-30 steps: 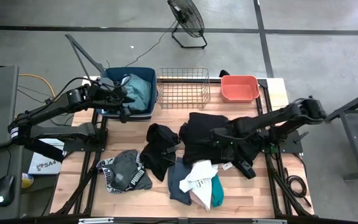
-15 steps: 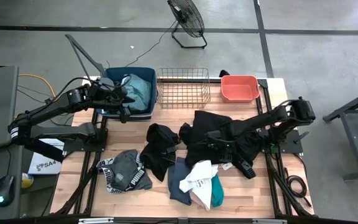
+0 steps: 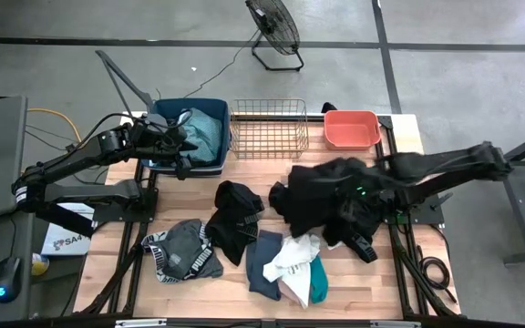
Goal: Pick & Place Cloths
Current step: Put the black shirt into the blue bin
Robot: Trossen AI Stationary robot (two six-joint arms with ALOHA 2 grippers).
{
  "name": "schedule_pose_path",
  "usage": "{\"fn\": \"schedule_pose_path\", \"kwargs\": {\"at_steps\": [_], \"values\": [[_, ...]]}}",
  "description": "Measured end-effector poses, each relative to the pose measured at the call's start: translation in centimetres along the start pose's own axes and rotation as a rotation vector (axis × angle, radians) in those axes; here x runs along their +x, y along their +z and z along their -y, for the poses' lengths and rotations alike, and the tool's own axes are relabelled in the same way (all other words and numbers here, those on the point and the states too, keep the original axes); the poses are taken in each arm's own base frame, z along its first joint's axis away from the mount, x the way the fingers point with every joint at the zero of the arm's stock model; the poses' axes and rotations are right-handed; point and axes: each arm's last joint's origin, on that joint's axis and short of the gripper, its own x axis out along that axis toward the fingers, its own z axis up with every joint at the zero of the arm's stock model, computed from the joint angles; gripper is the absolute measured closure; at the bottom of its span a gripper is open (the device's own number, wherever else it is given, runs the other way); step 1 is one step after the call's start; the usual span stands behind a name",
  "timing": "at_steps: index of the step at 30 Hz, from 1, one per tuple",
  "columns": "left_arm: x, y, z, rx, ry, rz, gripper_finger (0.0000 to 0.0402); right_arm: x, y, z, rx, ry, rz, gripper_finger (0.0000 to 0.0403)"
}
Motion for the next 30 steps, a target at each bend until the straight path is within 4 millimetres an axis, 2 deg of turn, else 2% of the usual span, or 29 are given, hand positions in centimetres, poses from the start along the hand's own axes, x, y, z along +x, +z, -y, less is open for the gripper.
{"fn": "schedule_pose_path", "kwargs": {"at_steps": [5,12,21,30], "values": [[0.0,0.0,0.0,0.000,0.000,0.000,0.0090,-3.9,0.5,0.8,0.033,0.009,0.310,0.0388],[0.0,0.0,0.0,0.000,0.000,0.001,0.0090,-7.8,1.7,1.2,-0.007,0.024,0.676,0.0388],[0.0,0.0,0.0,0.000,0.000,0.000,0.0090,-11.1,2.8,0.9,-0.111,0.126,0.991,0.0388],[0.0,0.0,0.0,0.000,0.000,0.000,0.0090,-14.0,4.8,0.7,-0.059,0.132,1.362,0.0388]]}}
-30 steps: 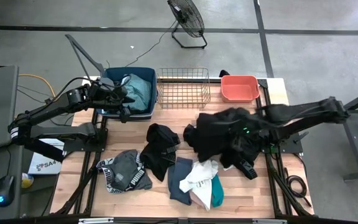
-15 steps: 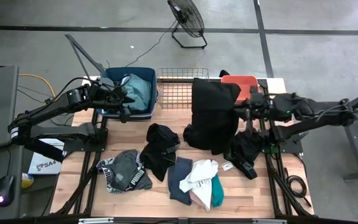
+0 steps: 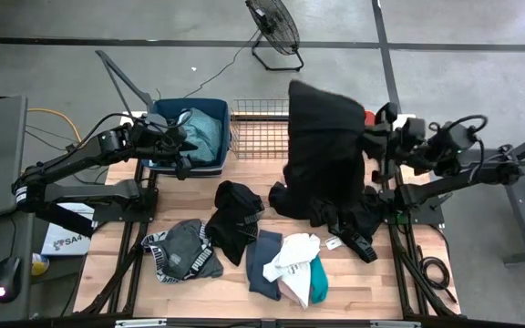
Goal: Pick & Place Cloths
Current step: Put the black shirt into the blue bin
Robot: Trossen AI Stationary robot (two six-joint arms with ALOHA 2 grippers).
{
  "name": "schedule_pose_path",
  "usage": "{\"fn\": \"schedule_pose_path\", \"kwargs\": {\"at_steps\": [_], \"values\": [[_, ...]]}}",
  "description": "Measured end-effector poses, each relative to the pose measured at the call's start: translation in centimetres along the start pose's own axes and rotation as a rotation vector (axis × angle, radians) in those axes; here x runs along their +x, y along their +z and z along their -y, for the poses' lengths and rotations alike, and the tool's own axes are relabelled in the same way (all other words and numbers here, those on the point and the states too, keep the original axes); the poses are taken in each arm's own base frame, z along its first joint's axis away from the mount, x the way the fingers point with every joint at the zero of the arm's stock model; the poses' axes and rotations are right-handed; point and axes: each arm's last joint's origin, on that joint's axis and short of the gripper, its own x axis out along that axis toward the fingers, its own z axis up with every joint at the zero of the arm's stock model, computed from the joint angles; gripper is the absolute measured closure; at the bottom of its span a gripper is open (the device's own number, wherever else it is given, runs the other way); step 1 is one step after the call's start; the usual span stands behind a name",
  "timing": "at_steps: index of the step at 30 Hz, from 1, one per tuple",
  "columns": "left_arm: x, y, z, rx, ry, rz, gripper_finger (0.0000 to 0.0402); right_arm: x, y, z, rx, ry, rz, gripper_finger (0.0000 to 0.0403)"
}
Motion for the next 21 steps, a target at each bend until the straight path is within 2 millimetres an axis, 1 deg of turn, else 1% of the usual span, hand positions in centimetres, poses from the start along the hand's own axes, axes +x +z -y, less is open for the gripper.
{"fn": "schedule_pose_path", "kwargs": {"at_steps": [2,5,8,12,16,21], "values": [[0.0,0.0,0.0,0.000,0.000,0.000,0.0090,0.2,0.6,-0.2,0.024,0.049,0.076,0.0388],[0.0,0.0,0.0,0.000,0.000,-0.001,0.0090,0.0,1.4,-0.6,0.082,0.243,0.150,0.0388],[0.0,0.0,0.0,0.000,0.000,-0.001,0.0090,-0.3,1.6,-0.8,0.089,0.433,0.155,0.0388],[0.0,0.0,0.0,0.000,0.000,-0.002,0.0090,-0.8,1.8,-0.7,0.120,0.604,0.141,0.0383],[0.0,0.0,0.0,0.000,0.000,-0.002,0.0090,-1.3,2.3,-0.6,0.136,0.640,0.155,0.0388],[0.0,0.0,0.0,0.000,0.000,-0.002,0.0090,-1.2,2.3,-0.6,0.139,0.630,0.154,0.0388]]}}
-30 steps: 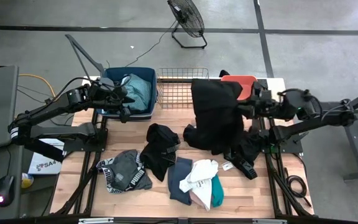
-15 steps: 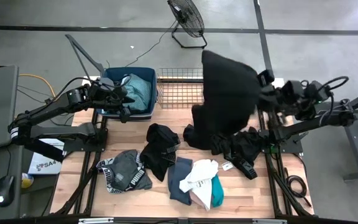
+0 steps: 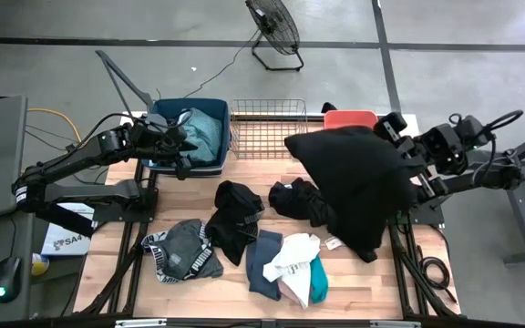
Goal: Pick & Place Cloths
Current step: Put the black shirt into the blue bin
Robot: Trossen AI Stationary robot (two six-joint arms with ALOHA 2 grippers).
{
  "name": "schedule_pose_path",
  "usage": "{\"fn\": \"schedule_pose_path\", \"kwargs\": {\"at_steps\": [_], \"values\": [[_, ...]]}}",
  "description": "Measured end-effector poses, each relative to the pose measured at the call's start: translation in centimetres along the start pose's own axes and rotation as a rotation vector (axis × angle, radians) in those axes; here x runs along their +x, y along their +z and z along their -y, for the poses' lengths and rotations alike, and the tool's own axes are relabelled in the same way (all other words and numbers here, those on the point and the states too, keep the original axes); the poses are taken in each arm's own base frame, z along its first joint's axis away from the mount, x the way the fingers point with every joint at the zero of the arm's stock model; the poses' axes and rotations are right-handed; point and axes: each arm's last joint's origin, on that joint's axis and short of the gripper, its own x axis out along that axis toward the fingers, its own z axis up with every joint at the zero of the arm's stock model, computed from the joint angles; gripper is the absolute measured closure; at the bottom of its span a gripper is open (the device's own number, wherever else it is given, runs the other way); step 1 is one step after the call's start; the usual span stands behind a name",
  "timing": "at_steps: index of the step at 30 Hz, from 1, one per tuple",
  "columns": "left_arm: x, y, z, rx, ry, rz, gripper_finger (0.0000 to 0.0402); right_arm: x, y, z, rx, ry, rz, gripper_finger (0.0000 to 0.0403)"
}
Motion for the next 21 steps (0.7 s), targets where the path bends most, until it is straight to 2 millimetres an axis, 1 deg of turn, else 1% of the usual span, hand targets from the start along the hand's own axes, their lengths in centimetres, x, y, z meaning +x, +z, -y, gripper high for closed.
{"fn": "schedule_pose_path", "kwargs": {"at_steps": [2,4,6,8,10,12,15,18,21], "values": [[0.0,0.0,0.0,0.000,0.000,0.000,0.0090,0.0,-0.1,0.0,0.004,-0.012,-0.008,0.0388],[0.0,0.0,0.0,0.000,0.000,0.000,0.0090,0.0,-0.3,0.2,0.005,-0.077,-0.017,0.0388],[0.0,0.0,0.0,0.000,0.000,0.000,0.0090,0.0,-0.6,0.7,-0.004,-0.216,-0.041,0.0388],[0.0,0.0,0.0,0.000,0.000,0.000,0.0090,-0.1,-1.3,1.4,-0.012,-0.397,-0.079,0.0388],[0.0,0.0,0.0,0.000,0.000,0.000,0.0090,0.1,-2.4,2.2,-0.038,-0.587,-0.137,0.0388],[0.0,0.0,0.0,0.000,0.000,0.001,0.0090,0.6,-3.8,2.9,-0.074,-0.699,-0.211,0.0388],[0.0,0.1,0.0,0.001,-0.002,0.006,0.0090,1.9,-6.2,3.9,-0.122,-0.718,-0.305,0.0388],[0.0,0.1,0.0,-0.002,-0.002,0.006,0.0090,3.1,-8.4,5.1,-0.163,-0.721,-0.352,0.0388],[0.0,0.1,0.0,-0.007,-0.002,0.006,0.0090,3.7,-10.3,6.5,-0.175,-0.749,-0.397,0.0388]]}}
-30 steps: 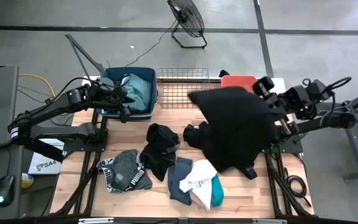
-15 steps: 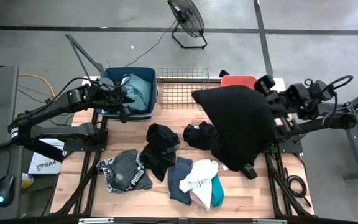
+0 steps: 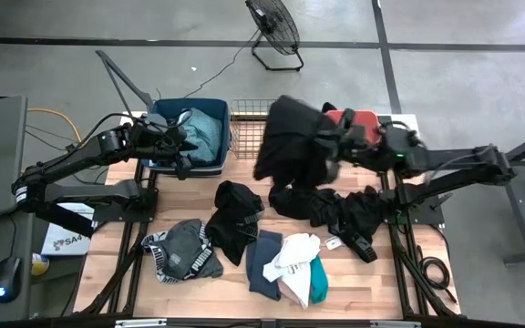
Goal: Pick & Place Cloths
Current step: Put the black shirt into the blue bin
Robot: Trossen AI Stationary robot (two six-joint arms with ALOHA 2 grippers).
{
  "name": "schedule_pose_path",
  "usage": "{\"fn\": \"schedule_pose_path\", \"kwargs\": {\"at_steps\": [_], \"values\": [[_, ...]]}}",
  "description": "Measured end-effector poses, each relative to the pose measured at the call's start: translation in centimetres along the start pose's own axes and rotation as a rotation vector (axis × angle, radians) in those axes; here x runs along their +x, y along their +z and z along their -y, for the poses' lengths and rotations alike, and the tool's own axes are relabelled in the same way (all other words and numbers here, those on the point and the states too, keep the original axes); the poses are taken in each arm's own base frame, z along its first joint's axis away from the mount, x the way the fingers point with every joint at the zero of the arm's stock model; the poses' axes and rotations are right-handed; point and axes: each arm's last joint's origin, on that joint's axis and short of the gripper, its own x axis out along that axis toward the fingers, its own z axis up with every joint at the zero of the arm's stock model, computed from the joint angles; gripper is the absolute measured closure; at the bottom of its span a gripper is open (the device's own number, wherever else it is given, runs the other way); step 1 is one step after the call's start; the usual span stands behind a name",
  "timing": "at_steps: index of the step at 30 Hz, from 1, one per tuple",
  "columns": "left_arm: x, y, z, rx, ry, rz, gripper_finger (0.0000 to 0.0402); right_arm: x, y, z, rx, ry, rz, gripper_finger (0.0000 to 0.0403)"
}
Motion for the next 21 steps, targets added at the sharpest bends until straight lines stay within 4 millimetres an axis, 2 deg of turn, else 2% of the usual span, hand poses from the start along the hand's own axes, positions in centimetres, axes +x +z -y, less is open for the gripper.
{"fn": "schedule_pose_path", "kwargs": {"at_steps": [6,13,18,21], "values": [[0.1,0.6,0.2,0.035,-0.022,0.056,0.0090,2.2,-2.1,0.7,0.026,0.043,-0.073,0.0389],[1.3,3.3,1.3,0.220,-0.240,0.241,0.0090,2.9,-3.2,1.0,0.035,0.052,-0.128,0.0389],[3.3,5.1,1.7,0.335,-0.276,0.358,0.0090,2.9,-3.3,0.9,0.040,0.092,-0.134,0.0389],[4.7,6.0,2.1,0.419,-0.355,0.419,0.0090,2.9,-3.2,0.9,0.041,0.098,-0.124,0.0389]]}}
